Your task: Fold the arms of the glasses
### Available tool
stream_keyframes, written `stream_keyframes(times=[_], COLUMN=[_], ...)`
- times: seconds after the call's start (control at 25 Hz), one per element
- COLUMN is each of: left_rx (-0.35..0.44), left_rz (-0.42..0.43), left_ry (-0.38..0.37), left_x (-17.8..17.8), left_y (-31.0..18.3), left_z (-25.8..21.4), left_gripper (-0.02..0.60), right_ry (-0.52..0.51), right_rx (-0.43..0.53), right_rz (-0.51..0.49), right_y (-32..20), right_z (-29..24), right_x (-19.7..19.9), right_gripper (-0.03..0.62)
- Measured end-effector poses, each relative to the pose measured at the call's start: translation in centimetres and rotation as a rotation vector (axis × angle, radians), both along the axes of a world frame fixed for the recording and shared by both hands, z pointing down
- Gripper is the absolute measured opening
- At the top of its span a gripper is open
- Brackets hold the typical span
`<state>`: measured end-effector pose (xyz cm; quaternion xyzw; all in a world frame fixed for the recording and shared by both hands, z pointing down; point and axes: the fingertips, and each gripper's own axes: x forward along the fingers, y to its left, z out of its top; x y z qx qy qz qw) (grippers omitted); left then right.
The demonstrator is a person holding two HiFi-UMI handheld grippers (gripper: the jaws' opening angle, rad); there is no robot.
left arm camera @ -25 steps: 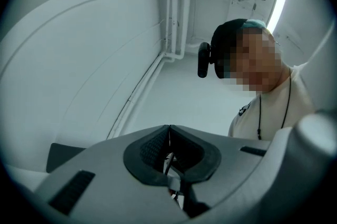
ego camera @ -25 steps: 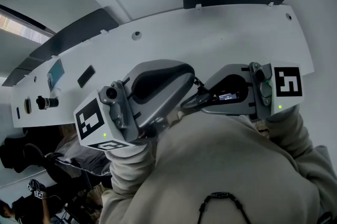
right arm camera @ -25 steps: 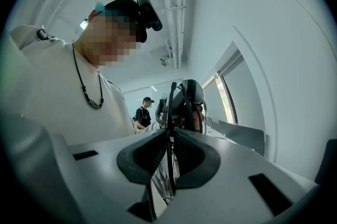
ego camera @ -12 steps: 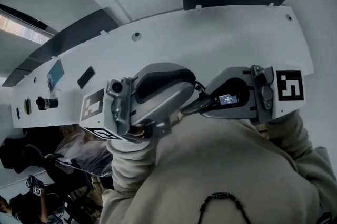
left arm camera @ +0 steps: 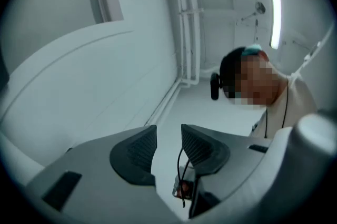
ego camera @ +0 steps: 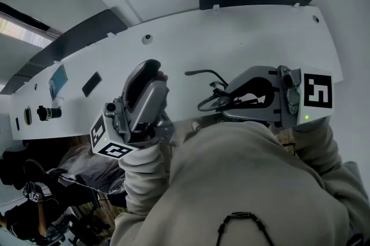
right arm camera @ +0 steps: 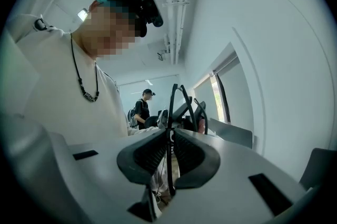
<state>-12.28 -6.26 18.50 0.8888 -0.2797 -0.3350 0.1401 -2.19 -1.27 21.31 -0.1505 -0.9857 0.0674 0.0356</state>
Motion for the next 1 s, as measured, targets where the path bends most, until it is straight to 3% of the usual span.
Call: stream_keyframes(times=[0.08, 0.2, 0.4, 0.6, 0.88, 1.0], left_rx=[-0.025, -0.086, -0.216, -0.33, -0.379, -0.41], left_rz=[-0.056, -0.161, -0.281, -0.376, -0.461, -0.498], left_ry=[0.115, 0.127, 0.104, 0.075, 0.085, 0.047], left_x=[-3.1, -6.6, -8.9, -9.7, -10.2, -10.2], left_y=[0.2, 1.1, 4.2, 7.9, 12.1, 13.2], left_z=[0.6, 2.9, 6.7, 9.8, 10.8, 11.3], left_gripper=[0.146, 0.104, 0.067, 0.035, 0.005, 0.005], right_ry=[0.014, 0.094, 0.496, 0.796, 0.934, 0.972], right_rx=[-0.01, -0.012, 0.125, 0.246, 0.282, 0.308], right_rz=[0.012, 0.055, 0.138, 0.083, 0.0, -0.004], right_y=[-0.9, -3.6, -8.8, -10.0, -9.2, -9.5], right_z=[0.6, 3.9, 18.7, 32.1, 41.8, 44.3], right_x=[0.7, 1.6, 3.1, 4.6, 5.1, 5.0], right_gripper=[0.057, 0.057, 0.057, 0.057, 0.057, 0.057])
